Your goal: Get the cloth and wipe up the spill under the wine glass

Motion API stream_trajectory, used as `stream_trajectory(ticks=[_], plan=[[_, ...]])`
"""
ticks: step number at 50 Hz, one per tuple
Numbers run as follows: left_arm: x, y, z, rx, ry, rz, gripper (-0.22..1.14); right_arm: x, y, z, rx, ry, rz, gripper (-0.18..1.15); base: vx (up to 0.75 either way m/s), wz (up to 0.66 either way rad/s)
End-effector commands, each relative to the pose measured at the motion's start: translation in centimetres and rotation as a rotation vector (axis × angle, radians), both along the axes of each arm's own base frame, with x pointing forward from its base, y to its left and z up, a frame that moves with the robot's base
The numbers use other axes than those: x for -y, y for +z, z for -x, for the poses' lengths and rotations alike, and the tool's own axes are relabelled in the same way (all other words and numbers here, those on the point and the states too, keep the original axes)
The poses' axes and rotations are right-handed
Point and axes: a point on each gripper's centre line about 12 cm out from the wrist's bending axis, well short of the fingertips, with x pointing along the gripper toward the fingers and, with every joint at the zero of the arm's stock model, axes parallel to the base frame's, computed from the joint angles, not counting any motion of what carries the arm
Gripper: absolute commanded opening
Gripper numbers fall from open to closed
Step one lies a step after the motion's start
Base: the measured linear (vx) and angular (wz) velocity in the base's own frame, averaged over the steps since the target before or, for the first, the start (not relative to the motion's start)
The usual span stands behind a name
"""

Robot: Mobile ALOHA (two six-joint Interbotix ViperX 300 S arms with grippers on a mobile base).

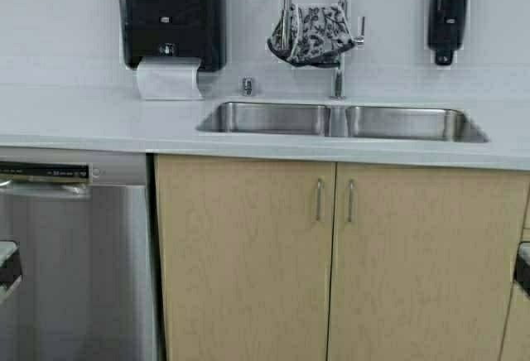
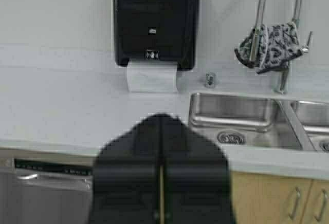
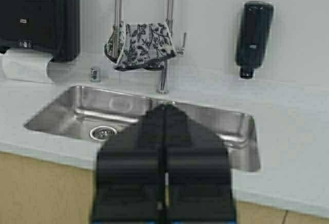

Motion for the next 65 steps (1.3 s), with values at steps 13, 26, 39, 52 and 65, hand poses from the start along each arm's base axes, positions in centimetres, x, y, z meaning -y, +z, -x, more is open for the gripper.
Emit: stream_trajectory(ticks=[13,26,39,52,65], plan=[[0.0,0.8,-0.2,0.032,-0.001,0.011,0.02,-0.6,0.5,-0.1,0.016,0.029,0.004,0.06,0.34,0.05],[0.0,0.7,-0.2,0.034,0.000,0.012,0.02,-1.6,0.7,0.0,0.022,0.079,0.003,0.06,0.33,-0.02],[0.0,0.2,0.0,0.021,-0.002,0.018,0.02,-1.7,0.5,-0.1,0.008,0.082,0.004,0.06,0.32,-0.02],[0.0,0.0,2.4,0.076,-0.004,0.025,0.02,-2.7,1.1,-0.5,-0.037,0.123,0.007,0.06,0.32,-0.04],[0.0,0.2,3.4,0.076,-0.003,0.027,0.02,-6.5,0.6,-3.3,-0.131,0.256,0.024,0.06,0.29,-0.07]])
